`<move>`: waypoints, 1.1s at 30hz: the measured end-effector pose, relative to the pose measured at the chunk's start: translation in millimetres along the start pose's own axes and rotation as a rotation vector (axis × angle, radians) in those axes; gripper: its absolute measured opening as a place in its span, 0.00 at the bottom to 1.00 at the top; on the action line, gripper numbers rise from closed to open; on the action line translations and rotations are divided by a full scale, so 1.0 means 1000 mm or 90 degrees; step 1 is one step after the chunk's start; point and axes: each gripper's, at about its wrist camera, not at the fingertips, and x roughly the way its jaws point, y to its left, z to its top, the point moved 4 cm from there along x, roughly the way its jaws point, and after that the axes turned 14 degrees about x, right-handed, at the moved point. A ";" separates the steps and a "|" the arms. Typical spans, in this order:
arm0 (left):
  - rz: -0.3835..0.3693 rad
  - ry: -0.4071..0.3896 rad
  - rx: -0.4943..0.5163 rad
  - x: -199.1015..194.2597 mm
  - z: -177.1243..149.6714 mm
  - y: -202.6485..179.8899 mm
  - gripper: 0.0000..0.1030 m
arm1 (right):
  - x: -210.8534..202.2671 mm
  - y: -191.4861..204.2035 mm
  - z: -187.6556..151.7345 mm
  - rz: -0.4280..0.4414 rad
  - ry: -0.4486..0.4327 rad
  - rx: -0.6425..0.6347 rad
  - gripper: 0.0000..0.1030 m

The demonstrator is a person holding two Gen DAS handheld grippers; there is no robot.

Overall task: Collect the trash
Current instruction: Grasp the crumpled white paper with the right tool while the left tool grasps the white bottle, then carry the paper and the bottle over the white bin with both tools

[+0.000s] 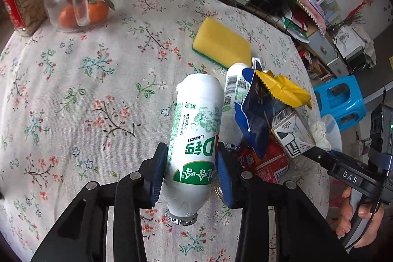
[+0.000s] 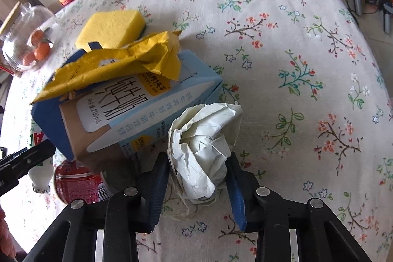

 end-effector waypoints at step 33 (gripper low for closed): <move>-0.093 -0.067 0.111 -0.041 0.021 -0.123 0.40 | -0.103 -0.214 0.046 -0.006 -0.115 0.289 0.39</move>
